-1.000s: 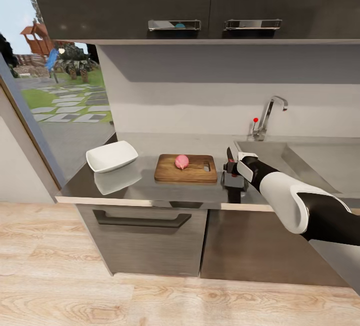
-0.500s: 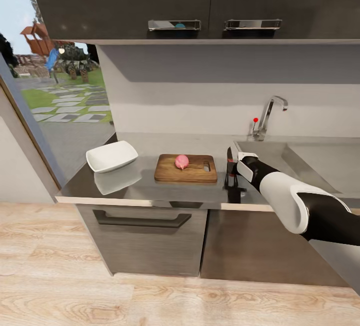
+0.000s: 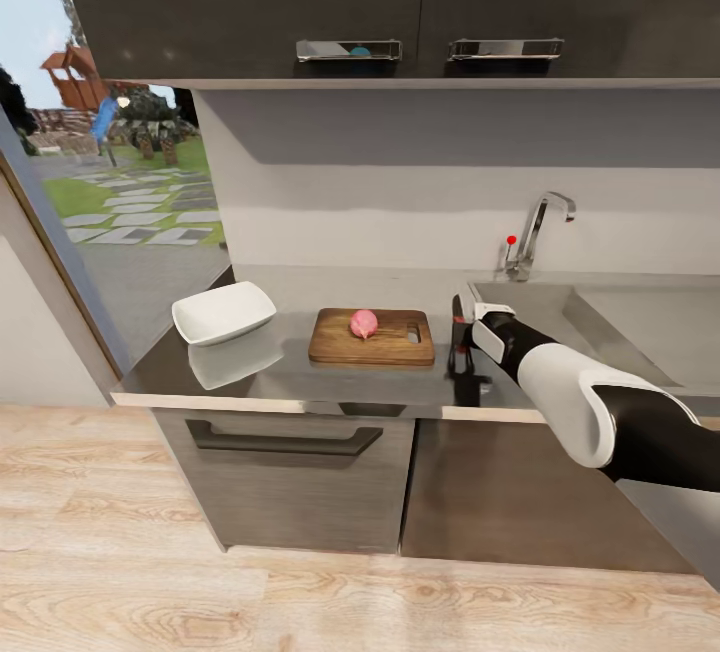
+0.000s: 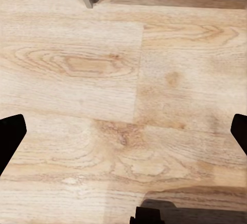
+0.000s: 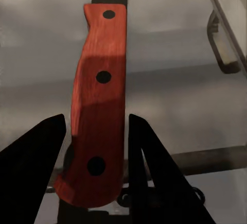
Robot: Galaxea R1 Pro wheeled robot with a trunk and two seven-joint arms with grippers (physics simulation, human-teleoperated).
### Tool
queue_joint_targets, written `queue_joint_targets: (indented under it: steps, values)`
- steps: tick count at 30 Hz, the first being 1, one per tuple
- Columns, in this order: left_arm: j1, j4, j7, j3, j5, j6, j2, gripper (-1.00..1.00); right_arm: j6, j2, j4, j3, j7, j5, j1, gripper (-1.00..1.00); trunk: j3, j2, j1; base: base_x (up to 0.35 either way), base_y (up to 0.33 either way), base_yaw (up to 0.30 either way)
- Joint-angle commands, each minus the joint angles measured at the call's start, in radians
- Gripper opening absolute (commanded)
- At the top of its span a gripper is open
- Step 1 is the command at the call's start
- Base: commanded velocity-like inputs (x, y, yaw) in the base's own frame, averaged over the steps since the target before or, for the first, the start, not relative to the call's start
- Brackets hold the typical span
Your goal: In the kitchen, take the Vidalia onion out of the sink, dice it on the chopping board with the paring knife, put the diced onion into the bowl on the countertop, then place both the paring knife and the chopping board into the sink.
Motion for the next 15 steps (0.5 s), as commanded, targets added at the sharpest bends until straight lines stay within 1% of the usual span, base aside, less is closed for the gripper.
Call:
queue_joint_targets:
  steps: [1, 11, 12, 13, 15]
  values:
    - [-0.001, 0.003, 0.003, -0.009, 0.003, -0.005, -0.001, 1.00, 0.004, 0.000, -0.003, -0.008, -0.005, -0.003, 0.000, -1.00, -0.001, -0.001, 0.000, 0.000, 0.000, 0.000]
    - [-0.001, 0.003, 0.004, -0.009, 0.003, -0.005, -0.001, 1.00, 0.010, -0.004, -0.031, -0.007, -0.011, 0.002, 0.000, -1.00, -0.001, -0.001, 0.000, 0.000, 0.000, 0.000]
    - [-0.001, 0.003, 0.004, -0.009, 0.003, -0.005, -0.001, 1.00, 0.012, -0.004, -0.044, -0.007, -0.012, 0.003, 0.000, -1.00, -0.001, -0.001, 0.000, 0.000, 0.000, 0.000]
    - [-0.001, 0.003, 0.004, -0.009, 0.003, -0.005, -0.001, 1.00, 0.025, -0.004, -0.084, -0.006, -0.014, 0.003, 0.000, -1.00, -0.001, -0.001, 0.000, 0.000, 0.000, 0.000]
    - [-0.001, 0.003, 0.005, -0.009, 0.003, -0.005, -0.001, 1.00, 0.067, -0.004, -0.132, -0.006, -0.015, 0.005, 0.000, -1.00, -0.001, -0.001, 0.000, 0.000, 0.000, 0.000]
